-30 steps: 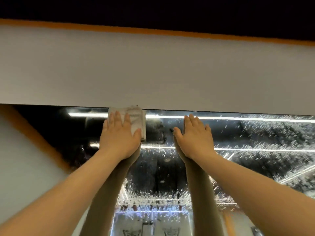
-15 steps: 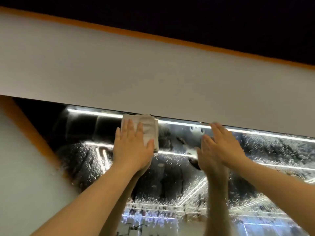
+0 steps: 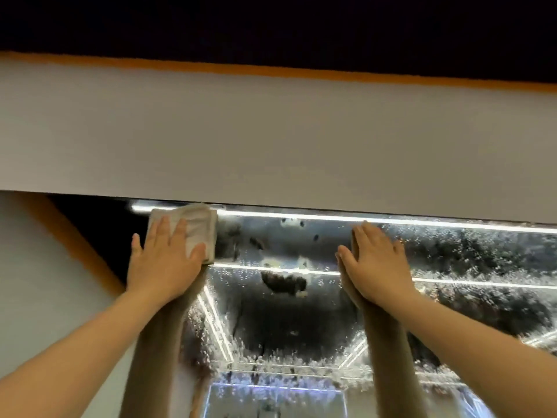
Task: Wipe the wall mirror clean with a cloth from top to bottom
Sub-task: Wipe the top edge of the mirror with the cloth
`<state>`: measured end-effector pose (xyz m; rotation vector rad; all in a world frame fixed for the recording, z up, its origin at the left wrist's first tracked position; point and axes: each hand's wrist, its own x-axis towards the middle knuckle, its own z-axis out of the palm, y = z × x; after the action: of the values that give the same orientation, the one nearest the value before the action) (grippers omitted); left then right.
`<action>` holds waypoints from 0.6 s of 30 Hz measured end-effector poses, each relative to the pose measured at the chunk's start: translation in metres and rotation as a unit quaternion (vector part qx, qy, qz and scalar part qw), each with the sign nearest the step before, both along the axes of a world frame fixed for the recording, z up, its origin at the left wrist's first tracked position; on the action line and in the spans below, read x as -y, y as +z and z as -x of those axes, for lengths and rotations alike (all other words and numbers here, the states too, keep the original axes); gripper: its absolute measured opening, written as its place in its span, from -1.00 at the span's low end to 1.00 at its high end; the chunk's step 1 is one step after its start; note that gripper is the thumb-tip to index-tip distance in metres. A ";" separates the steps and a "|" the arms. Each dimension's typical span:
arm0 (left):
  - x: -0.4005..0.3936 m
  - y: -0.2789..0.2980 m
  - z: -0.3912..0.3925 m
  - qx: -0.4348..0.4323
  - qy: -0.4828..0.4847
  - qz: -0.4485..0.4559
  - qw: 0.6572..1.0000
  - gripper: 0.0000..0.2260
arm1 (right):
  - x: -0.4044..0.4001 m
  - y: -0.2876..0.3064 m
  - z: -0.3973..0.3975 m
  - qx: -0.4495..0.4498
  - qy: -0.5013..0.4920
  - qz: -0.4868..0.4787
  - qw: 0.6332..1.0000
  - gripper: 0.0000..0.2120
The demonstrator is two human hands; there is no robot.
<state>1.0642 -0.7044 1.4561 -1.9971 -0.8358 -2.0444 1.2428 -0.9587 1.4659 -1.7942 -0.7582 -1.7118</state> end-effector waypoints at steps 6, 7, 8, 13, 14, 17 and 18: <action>0.034 0.001 -0.026 0.074 -0.008 0.071 0.995 -0.41 | 0.000 0.000 -0.005 0.013 0.034 -0.005 0.999 -0.38; 0.038 0.004 -0.029 0.078 -0.009 0.079 0.994 -0.40 | 0.000 -0.001 -0.005 0.012 0.035 -0.003 0.999 -0.38; 0.042 0.005 -0.030 0.077 -0.008 0.084 0.993 -0.40 | 0.000 -0.001 -0.006 0.011 0.033 -0.001 0.999 -0.38; 0.073 0.014 -0.050 0.031 -0.014 0.047 0.998 -0.40 | 0.000 -0.001 -0.007 0.016 0.034 -0.005 0.999 -0.38; 0.079 0.017 -0.056 0.022 -0.014 0.027 0.999 -0.39 | -0.001 -0.001 -0.008 0.014 0.033 -0.004 0.999 -0.38; 0.096 0.020 -0.072 -0.006 -0.010 -0.036 0.999 -0.40 | 0.000 -0.001 -0.009 0.014 0.035 -0.001 0.999 -0.39; 0.097 0.020 -0.074 -0.018 -0.010 -0.054 0.998 -0.40 | 0.000 0.000 -0.010 0.016 0.038 -0.001 0.999 -0.39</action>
<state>1.1377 -0.8016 1.4762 -1.9862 -0.6840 -2.0124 1.2528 -0.9587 1.4661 -1.7178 -0.8259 -1.6958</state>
